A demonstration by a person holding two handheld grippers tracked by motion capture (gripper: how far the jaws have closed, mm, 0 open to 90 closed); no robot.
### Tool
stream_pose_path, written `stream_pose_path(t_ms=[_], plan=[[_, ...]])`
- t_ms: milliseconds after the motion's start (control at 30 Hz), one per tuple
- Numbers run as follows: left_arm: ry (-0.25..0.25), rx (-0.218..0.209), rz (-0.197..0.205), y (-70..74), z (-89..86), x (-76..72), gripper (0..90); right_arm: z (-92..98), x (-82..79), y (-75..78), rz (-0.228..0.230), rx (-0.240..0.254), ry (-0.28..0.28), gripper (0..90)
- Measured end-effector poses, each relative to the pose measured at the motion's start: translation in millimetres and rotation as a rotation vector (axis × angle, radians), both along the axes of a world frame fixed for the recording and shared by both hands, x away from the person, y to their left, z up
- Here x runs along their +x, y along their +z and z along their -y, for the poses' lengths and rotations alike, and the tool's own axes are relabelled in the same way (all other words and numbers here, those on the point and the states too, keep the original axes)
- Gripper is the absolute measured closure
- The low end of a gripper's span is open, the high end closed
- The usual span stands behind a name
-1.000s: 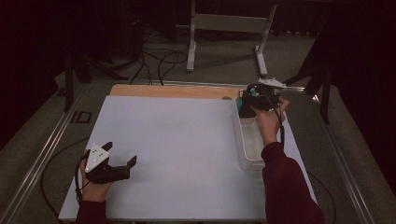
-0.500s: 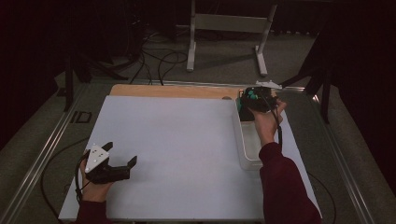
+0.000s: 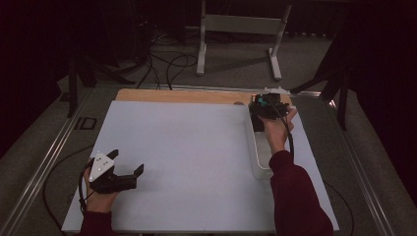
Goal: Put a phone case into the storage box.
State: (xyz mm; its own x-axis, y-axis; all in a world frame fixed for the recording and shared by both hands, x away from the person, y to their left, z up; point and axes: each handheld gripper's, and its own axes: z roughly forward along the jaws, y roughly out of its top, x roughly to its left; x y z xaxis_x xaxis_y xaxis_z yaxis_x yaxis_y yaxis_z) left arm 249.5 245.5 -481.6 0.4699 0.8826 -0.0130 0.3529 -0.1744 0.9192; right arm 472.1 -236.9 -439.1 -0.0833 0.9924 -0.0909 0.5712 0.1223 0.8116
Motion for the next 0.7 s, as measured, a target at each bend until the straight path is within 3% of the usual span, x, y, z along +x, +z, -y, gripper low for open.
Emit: stream_pose_path(t_ms=[300, 700], plan=[[0.0, -0.001, -0.001, -0.5, 0.6, 0.0, 0.0, -2.9, 4.8, -4.0, -0.02, -0.008, -0.003, 13.1], [0.0, -0.003, -0.001, -0.6, 0.5, -0.2, 0.0, -1.4, 8.8, -5.7, -0.013, 0.009, -0.029, 11.7]])
